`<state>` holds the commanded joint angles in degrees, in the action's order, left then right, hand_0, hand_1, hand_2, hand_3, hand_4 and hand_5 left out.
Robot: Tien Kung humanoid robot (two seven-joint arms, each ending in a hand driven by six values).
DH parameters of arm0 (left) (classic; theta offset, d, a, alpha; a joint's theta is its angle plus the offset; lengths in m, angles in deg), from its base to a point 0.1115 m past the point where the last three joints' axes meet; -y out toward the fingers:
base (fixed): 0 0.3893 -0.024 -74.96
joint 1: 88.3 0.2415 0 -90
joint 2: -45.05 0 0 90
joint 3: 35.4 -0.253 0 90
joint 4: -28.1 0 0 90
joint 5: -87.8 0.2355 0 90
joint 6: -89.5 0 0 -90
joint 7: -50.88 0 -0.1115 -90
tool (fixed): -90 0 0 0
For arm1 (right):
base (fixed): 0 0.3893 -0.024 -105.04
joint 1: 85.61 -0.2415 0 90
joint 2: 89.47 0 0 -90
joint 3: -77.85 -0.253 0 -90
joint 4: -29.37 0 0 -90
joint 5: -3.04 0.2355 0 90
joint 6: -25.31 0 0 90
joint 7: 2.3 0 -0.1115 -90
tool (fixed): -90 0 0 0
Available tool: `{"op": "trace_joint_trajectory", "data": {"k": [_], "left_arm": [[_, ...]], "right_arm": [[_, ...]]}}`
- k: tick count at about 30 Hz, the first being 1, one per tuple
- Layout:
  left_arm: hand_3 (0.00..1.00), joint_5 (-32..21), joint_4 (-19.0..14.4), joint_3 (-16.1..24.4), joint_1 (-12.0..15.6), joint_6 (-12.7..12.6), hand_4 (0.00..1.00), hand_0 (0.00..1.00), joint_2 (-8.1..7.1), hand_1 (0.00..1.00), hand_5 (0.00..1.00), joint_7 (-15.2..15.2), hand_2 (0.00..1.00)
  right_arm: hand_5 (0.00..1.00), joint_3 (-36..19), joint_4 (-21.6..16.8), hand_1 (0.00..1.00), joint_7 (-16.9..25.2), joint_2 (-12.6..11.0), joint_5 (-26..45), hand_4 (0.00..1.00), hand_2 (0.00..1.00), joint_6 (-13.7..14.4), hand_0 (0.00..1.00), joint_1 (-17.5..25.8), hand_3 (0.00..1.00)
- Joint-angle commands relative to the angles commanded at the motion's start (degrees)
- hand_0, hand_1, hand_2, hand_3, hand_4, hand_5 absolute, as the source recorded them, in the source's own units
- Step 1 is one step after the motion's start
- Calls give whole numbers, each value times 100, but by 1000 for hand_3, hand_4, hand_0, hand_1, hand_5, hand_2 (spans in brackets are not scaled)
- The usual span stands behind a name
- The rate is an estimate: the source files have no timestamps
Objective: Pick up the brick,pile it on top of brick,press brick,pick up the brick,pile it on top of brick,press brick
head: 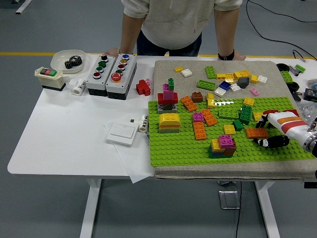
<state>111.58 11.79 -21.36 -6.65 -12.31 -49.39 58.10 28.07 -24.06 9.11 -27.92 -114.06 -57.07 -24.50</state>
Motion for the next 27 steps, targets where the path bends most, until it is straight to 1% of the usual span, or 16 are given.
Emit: {"op": "trace_joint_trajectory", "data": {"k": [1,2,7,8,13,14,15,25,27], "left_arm": [[595,8,0,4,1,0,680,846,0,815,679,3,806],[594,19,0,10,2,1,680,846,-1,816,680,6,806],[594,36,-3,18,3,1,680,846,-3,816,680,9,806],[594,40,-3,19,1,0,679,846,-3,816,681,10,807],[594,26,-5,10,-9,-2,679,846,-2,816,681,5,807],[594,25,-4,10,-11,-2,679,846,-2,816,681,5,808],[594,25,-4,10,-11,-2,679,846,-2,816,681,5,808],[595,9,-7,-3,-33,-3,679,847,-3,817,681,6,808],[594,9,-8,-2,-39,-4,679,847,-3,817,681,6,807]], "right_arm": [[443,0,6,487,6,2,-4,802,561,14,454,3,546],[451,-1,12,470,12,3,-8,796,543,29,368,7,541],[451,1,21,470,51,2,1,796,543,115,368,16,541],[460,-1,27,448,59,2,4,787,526,136,289,16,529],[460,-14,50,448,67,0,8,787,526,142,289,19,529],[461,-15,52,440,71,0,9,782,521,143,261,21,529],[461,-16,52,440,72,-1,10,782,521,144,261,21,529],[464,-42,107,432,111,32,-24,773,515,233,245,33,527],[467,-51,130,422,125,42,-35,759,509,278,233,38,527]]}}
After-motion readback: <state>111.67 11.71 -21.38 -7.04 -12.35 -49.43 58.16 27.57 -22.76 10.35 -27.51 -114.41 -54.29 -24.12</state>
